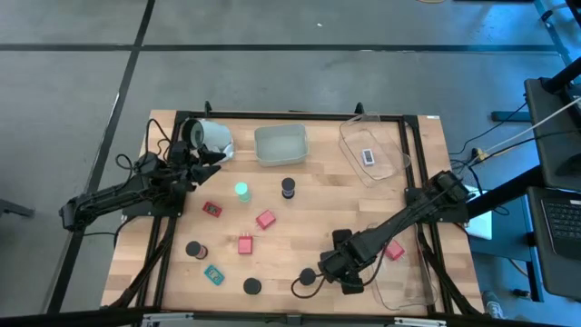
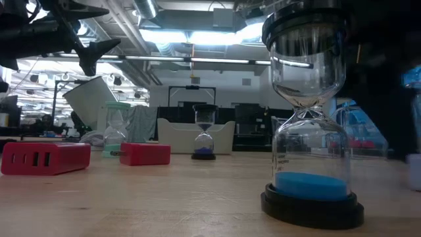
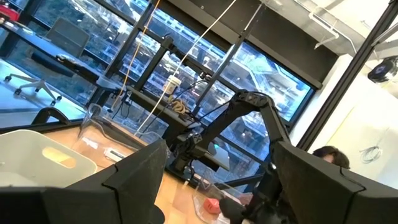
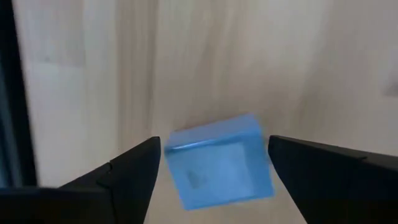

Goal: Pick & Place Office items
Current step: Put the white charger adapter into the bottom transparent bin

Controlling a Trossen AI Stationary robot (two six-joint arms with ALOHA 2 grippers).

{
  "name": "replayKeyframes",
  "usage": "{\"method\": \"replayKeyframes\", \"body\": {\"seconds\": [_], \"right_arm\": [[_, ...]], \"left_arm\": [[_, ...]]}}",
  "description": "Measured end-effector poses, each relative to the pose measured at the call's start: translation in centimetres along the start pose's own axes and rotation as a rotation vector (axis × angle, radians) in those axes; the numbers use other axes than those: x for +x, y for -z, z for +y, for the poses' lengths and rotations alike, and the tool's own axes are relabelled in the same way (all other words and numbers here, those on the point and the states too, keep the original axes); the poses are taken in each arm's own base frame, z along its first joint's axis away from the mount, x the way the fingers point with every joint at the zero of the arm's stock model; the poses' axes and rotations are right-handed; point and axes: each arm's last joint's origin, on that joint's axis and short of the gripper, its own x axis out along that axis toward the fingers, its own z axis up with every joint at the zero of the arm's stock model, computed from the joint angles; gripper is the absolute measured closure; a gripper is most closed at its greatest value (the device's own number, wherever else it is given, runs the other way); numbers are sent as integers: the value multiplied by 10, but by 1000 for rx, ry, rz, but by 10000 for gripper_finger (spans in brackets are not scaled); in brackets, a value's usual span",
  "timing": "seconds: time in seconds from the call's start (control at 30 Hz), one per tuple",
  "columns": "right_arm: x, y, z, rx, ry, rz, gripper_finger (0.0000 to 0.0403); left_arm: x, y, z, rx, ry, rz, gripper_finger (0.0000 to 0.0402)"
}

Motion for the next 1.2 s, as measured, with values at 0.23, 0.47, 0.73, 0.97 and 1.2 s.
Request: {"method": "replayKeyframes", "body": {"seconds": [0.23,0.47,0.73,0.97,1.2], "right_arm": [[4,0,0,-62,7,12,82],[-6,-3,2,-19,16,33,74],[-24,-7,9,398,-40,98,74],[-4,-6,10,533,-74,249,74],[-1,-3,-5,546,-6,335,74]], "left_arm": [[0,0,0,0,-2,0,105],[0,0,0,0,-3,-2,105],[0,0,0,41,-3,-2,105],[0,0,0,82,-3,-2,105],[0,0,0,87,-3,-2,105]]}}
